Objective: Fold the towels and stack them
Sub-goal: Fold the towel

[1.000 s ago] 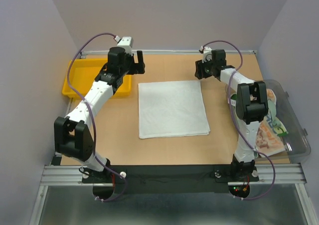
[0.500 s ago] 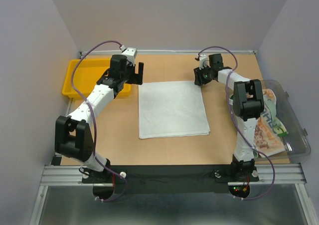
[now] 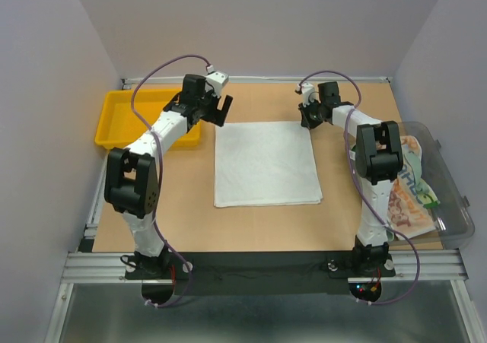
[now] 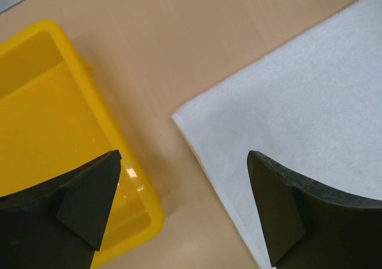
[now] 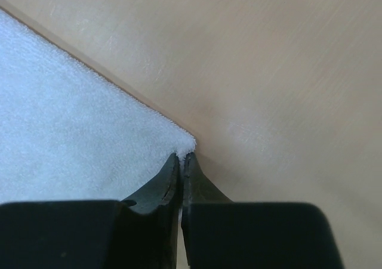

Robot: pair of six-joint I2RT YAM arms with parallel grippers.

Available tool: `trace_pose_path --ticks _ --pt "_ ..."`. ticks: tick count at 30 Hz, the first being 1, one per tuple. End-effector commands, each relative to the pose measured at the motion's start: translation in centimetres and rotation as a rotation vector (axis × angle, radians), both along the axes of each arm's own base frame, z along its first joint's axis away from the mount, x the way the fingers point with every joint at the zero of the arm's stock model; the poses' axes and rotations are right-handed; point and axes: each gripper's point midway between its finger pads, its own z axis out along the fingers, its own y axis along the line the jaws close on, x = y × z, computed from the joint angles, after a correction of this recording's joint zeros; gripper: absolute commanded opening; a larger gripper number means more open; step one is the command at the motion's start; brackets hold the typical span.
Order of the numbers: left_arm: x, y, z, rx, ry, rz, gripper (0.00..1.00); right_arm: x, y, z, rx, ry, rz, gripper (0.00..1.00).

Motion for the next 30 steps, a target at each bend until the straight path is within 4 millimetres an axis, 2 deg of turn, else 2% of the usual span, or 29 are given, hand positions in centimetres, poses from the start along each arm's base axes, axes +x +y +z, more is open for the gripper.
trace_pose_path --ticks 1,2,4,5,7,8,9,18,22,30 --pt "2.6 -1.5 1.9 0.072 -0.069 -0.128 0.98 -0.3 -2.7 -0.8 -0.155 -0.005 0.013 0.01" --pt "3.2 -1.7 0.7 0.102 -0.038 -0.154 0.97 -0.3 -2.9 -0.7 -0.162 -0.008 0.015 0.01" --pt "3.7 -2.0 -0.2 0.117 -0.011 -0.173 0.94 -0.2 -2.9 -0.7 -0.173 -0.014 0.026 0.01" --pt "4.0 -2.1 -1.4 0.131 0.02 -0.19 0.88 -0.1 -2.9 -0.6 -0.172 -0.018 0.028 0.01" --pt "4.4 -2.0 -2.4 0.153 0.045 -0.187 0.82 -0.2 -2.6 -0.5 -0.161 -0.017 0.036 0.01" --pt "4.6 -2.1 -2.9 0.16 0.055 -0.193 0.71 -0.2 -2.5 -0.5 -0.157 -0.018 0.038 0.01" --pt "5.3 -2.3 -3.5 0.163 0.064 -0.199 0.68 -0.2 -2.4 -0.6 -0.152 -0.016 0.04 0.0" --pt "6.9 -3.1 -7.5 0.189 0.142 -0.243 0.68 -0.3 -1.9 -0.3 -0.119 -0.013 0.044 0.01" --pt "7.6 -2.8 -8.3 0.194 0.139 -0.218 0.68 -0.2 -1.7 -0.1 -0.112 -0.017 0.05 0.01" --pt "7.2 -2.6 -10.2 0.165 0.198 -0.244 0.64 -0.4 -1.9 -0.4 -0.117 -0.009 0.042 0.01"
